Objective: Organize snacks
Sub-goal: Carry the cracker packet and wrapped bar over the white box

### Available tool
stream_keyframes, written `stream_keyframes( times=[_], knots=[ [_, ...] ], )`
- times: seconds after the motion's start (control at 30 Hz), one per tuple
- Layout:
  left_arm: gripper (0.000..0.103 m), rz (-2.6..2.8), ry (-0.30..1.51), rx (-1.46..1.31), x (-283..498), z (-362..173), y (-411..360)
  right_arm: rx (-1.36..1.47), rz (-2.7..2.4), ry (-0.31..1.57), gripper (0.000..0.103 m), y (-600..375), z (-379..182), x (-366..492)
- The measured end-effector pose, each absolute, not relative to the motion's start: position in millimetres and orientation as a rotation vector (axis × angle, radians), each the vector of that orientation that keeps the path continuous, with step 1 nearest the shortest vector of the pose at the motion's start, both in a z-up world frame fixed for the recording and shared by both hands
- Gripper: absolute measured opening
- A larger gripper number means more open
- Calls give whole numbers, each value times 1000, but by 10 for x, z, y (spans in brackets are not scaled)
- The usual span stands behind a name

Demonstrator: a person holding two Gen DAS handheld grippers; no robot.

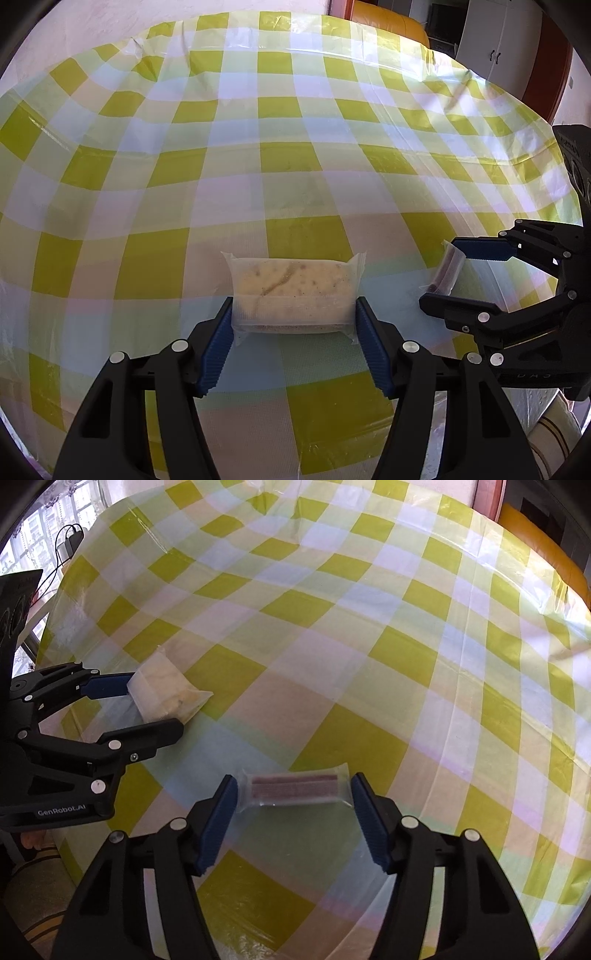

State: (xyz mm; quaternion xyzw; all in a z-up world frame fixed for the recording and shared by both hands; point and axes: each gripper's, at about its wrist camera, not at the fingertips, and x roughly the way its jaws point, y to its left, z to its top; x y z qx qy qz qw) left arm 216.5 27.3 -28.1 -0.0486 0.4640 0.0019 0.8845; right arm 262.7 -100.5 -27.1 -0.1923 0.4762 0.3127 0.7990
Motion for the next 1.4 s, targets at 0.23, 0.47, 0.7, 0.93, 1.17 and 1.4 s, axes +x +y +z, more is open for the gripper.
stream_keyframes(
  times=[0.23, 0.47, 0.7, 0.93, 1.17, 1.4],
  knots=[
    [61, 6, 966, -96, 2170, -286, 277, -389, 647, 1008, 54, -1035, -255, 2619],
    [61, 11, 968, -110, 2166, -279, 303, -359, 594, 1011, 50, -1056, -250, 2579],
    [60, 6, 979, -146, 2122, -256, 310, -319, 544, 1000, 50, -1175, -173, 2413],
    [60, -7, 964, -135, 2005, -147, 169, -289, 477, 1004, 50, -1369, -121, 2225],
    [60, -31, 956, -124, 1858, -29, -17, -274, 398, 999, 50, -1631, -52, 2054],
    [60, -83, 947, -102, 1692, 85, -342, -247, 330, 995, 50, -1936, 8, 1852]
  ],
)
